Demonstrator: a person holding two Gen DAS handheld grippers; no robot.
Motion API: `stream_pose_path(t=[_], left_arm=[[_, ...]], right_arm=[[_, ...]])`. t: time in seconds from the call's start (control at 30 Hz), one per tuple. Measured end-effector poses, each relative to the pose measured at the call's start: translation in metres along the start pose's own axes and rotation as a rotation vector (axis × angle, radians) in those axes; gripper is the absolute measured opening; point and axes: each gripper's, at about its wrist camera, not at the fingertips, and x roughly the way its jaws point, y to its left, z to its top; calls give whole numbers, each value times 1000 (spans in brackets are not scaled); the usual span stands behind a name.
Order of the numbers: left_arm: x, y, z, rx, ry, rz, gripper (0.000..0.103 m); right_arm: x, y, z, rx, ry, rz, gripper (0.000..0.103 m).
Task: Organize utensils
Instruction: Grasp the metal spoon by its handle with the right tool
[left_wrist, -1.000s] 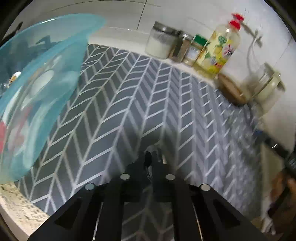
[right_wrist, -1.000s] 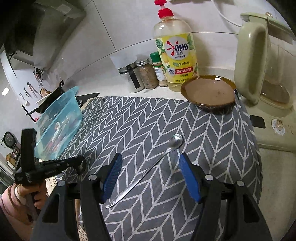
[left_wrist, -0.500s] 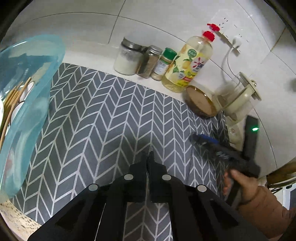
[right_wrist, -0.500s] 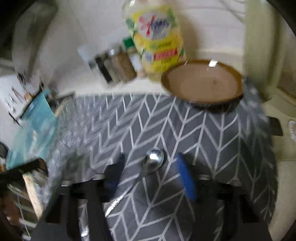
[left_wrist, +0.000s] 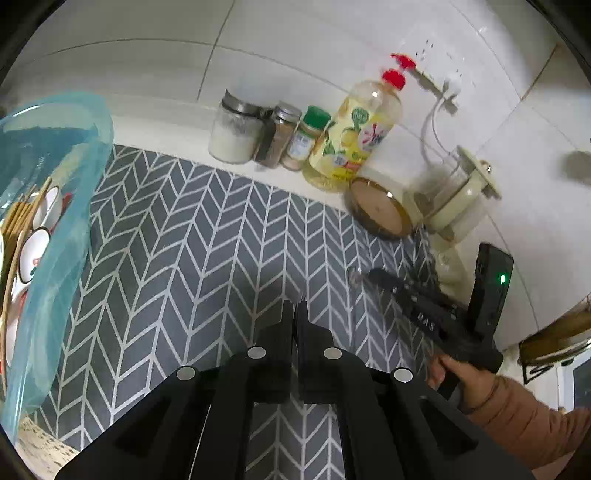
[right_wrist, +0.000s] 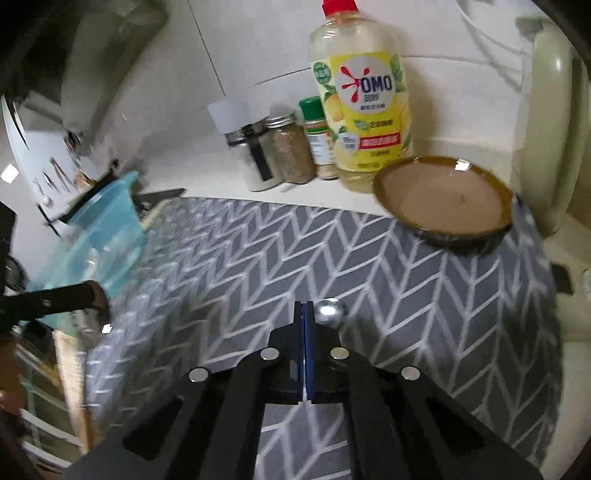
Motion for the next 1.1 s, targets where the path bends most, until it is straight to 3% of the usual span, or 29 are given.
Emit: stream_pose_path(t=[0.1,0.2,0.33,0.5,0.67,0.73,0.8,0.9,0.97,1.0,1.1], left_arm=[[8,1,-2,7,16,-5,3],[26,4,-5,17,34,4,3],[49,16,-8,-18,75,-6,3],[61,27,-10,-35,89,14,3],[61,29,-13,-40,108,27,4],[57,28,-13,-50,110,17,13],[53,28,-15,-52,116,28,46],[51,24,-19,-27,127,45,50],[52,24,-22,-34,146,49,51],[53,25,-25,-38,158,38,51],[55,24,-30,-25,160,45,53]], right_arm=[[2,-15,0,102,11,58,2],[8,-26,3,172,25,56,2],[24,-26,-2,128,94,34,2],[25,-23,-2,81,79,22,2],[19,-30,1,117,72,31,2],[18,-31,2,115,65,51,4],[23,-32,2,104,83,44,9],[25,-33,5,112,72,65,22],[24,-30,6,113,65,74,45],[24,-28,6,111,61,79,50],[29,-19,8,48,63,67,51]])
